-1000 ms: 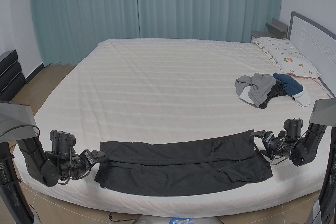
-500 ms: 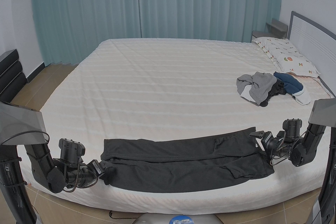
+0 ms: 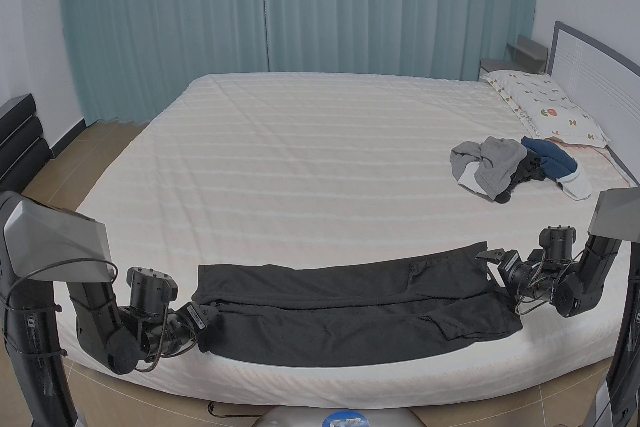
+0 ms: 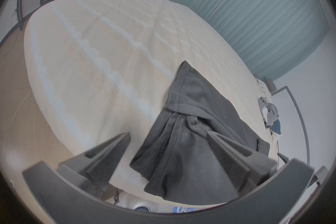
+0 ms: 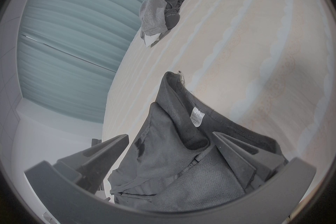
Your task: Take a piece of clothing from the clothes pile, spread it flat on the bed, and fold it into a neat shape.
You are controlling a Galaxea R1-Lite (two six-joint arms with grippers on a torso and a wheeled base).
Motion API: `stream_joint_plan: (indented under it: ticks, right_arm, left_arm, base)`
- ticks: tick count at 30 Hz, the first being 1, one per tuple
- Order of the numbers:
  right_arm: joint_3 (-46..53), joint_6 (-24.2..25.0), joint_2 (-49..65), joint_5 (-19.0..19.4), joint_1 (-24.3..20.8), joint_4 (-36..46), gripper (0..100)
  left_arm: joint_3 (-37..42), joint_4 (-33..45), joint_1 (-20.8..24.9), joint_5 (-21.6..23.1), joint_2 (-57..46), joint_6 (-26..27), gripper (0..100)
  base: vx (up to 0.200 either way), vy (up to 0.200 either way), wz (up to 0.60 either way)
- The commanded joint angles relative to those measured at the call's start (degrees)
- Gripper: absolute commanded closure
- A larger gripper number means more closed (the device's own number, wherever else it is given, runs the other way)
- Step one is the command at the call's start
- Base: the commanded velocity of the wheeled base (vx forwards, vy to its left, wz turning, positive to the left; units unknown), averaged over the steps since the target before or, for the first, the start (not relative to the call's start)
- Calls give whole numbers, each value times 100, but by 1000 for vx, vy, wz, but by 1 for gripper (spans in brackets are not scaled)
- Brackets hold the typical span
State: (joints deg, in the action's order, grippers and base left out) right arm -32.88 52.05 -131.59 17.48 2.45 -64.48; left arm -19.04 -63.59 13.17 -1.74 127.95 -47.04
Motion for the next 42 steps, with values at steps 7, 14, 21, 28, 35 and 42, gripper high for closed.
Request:
stream_joint_plan:
  ticks: [7, 14, 21, 28, 35, 42]
  right_arm:
    - [1, -2, -7, 1, 10, 5, 0]
    - [1, -2, -7, 1, 10, 5, 0]
    - [1, -2, -7, 1, 10, 5, 0]
    - [9, 7, 19, 36, 19, 5, 0]
    - [18, 156, 28, 80, 10, 5, 0]
    - [18, 156, 10, 71, -8, 5, 0]
  left_arm:
    - [454, -374, 63, -397, 213, 37, 100]
    - [586, -620, 72, -722, 239, 64, 100]
    - [665, -620, 98, -722, 221, 64, 0]
    - [630, -620, 37, -722, -16, 55, 0]
    - [375, -470, -271, -423, -781, 55, 0]
    - [-416, 382, -376, 113, -816, 204, 0]
  base:
    - [0, 0, 0]
    - [0, 0, 0]
    - [0, 0, 0]
    - [0, 0, 0]
    - [0, 0, 0]
    - [0, 0, 0]
